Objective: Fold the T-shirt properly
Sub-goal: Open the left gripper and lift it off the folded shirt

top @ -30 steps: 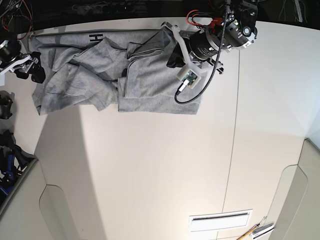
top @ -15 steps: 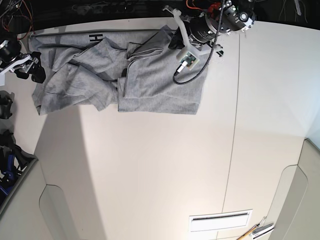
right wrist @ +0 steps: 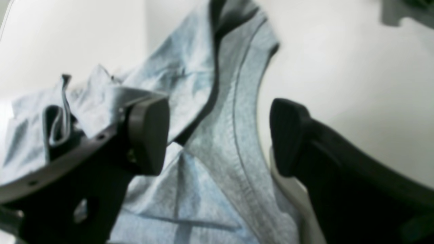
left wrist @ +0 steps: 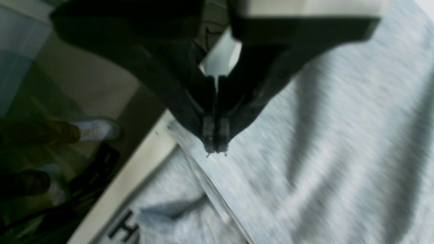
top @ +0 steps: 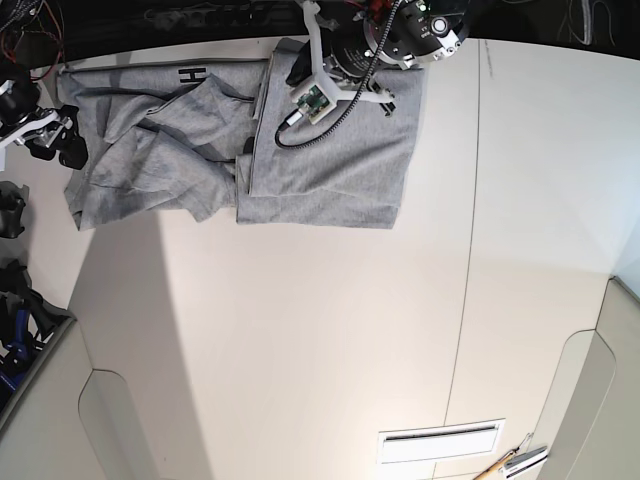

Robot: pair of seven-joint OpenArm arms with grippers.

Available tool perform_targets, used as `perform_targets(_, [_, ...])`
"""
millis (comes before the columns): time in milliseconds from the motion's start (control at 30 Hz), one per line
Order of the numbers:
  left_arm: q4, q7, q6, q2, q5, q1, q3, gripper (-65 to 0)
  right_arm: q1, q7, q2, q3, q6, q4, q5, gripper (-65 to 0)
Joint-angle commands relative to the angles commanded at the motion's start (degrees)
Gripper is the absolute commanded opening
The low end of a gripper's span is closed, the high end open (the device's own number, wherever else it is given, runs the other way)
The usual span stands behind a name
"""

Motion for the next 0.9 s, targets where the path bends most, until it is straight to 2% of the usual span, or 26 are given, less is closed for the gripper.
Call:
perform_targets(333, [0.00,0.11,0.00,0.02,-0.07,-0.13,-1.14,-65.0,-0.04,-0.94,3.13,-0.59,0.02,-0.85,-1.99,-20.1])
perform_targets(467, [0.00,-0.04,0.00,0.00,-0.07,-1.11,-1.14,-65.0,0.42,-0.68,5.33,-5.64,0.02,-6.08,-2.62,-20.1])
perform_targets(733, [0.00,-0.04,1.49,0.02,-0.04,-2.19,-1.14,-65.0,2.03,-0.94,5.07,-14.60,0.92,-11.21,-1.73,-20.1])
perform_targets(900, [0.00,-0.07,1.51,0.02,-0.04,-2.21,-1.14,-65.0,2.03,-2.54,5.05,-16.55,1.33,-11.17,1.81,-20.1])
